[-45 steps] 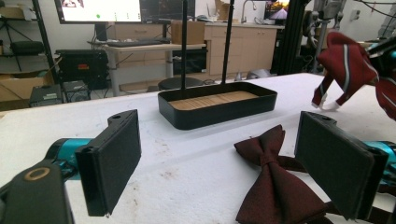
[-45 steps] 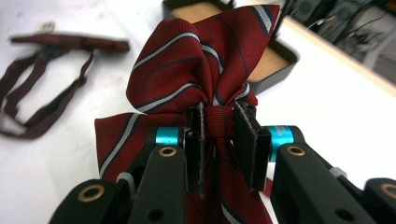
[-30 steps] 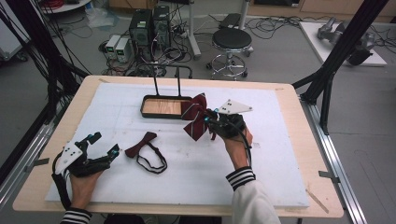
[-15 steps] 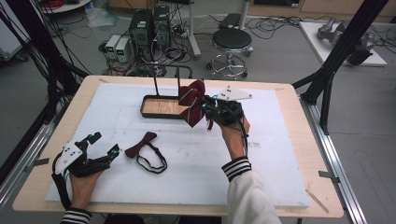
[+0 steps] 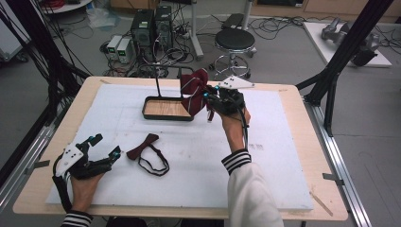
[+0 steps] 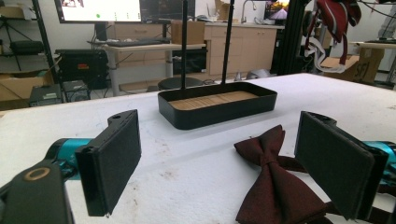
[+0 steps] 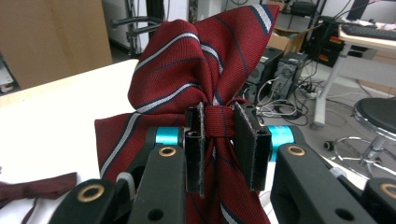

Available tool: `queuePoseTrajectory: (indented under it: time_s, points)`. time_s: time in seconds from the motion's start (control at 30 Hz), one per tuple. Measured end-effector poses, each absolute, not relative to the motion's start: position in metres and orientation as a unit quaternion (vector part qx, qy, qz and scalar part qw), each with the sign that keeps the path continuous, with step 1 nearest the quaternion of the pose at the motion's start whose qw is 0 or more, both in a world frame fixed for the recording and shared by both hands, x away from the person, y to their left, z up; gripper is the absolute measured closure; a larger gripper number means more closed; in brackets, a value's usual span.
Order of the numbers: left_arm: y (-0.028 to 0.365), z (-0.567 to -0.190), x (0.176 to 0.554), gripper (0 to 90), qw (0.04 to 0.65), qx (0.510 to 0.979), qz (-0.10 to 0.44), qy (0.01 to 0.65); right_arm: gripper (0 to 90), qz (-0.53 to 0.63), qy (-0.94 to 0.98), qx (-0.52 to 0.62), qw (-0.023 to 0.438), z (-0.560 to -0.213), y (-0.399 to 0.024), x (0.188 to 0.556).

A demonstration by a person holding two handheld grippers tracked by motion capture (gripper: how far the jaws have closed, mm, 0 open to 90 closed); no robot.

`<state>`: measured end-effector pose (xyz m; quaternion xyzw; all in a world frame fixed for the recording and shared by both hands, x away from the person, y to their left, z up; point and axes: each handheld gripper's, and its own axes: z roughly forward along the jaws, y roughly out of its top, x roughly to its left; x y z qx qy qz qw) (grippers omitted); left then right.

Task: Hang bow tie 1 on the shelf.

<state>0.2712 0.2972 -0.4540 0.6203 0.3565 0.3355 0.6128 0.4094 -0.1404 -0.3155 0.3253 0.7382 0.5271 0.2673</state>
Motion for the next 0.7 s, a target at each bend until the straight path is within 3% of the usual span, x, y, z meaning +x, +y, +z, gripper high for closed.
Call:
queuePoseTrajectory:
  time_s: [0.4, 0.7]
  points:
    - [0.297, -0.454, 0.271, 15.1, 0.612, 0.621, 0.336, 0.357, 74.6, 0.567, 0.727, 0.308, 0.237, -0.298, -0.142, 0.433]
    - [0.296, -0.454, 0.272, 15.1, 0.612, 0.62, 0.336, 0.358, 74.6, 0.574, 0.718, 0.309, 0.242, -0.291, -0.138, 0.446]
